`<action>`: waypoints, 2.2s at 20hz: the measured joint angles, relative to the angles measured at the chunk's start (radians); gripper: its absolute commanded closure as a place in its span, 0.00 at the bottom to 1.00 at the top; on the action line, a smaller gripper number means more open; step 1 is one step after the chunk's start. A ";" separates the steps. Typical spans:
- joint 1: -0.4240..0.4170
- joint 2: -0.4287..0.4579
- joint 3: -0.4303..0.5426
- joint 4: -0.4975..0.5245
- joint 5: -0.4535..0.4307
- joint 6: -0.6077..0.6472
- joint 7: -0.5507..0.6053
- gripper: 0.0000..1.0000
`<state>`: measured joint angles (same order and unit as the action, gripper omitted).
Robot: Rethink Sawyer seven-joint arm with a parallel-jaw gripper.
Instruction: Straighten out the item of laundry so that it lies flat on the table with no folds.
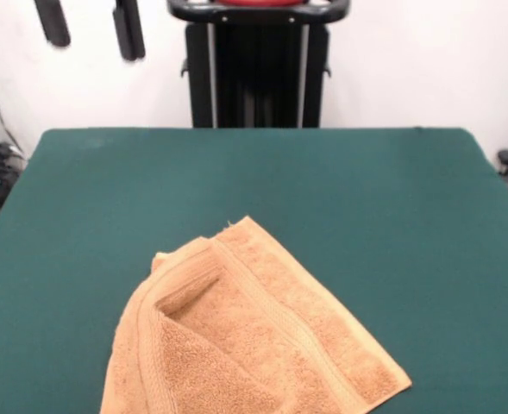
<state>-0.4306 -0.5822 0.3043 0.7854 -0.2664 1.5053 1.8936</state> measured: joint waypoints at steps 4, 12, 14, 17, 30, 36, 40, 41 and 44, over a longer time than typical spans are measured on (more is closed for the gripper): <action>-0.001 0.016 0.000 0.032 0.000 -0.101 0.000 0.00; -0.001 0.067 0.000 0.092 -0.002 -0.248 0.000 0.00; -0.001 0.092 0.000 0.102 -0.004 -0.268 0.000 0.00; -0.002 0.117 0.000 0.109 -0.006 -0.285 0.000 0.00; -0.021 0.197 0.000 0.193 -0.018 -0.429 0.000 0.00; -0.039 0.211 0.000 0.211 -0.024 -0.463 0.000 1.00; -0.044 0.211 0.000 0.216 -0.027 -0.465 0.000 1.00; -0.044 0.211 0.000 0.216 -0.027 -0.465 0.000 1.00; -0.044 0.211 0.000 0.220 -0.030 -0.465 0.000 1.00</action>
<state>-0.4750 -0.3715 0.3041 1.0059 -0.2969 1.0408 1.8936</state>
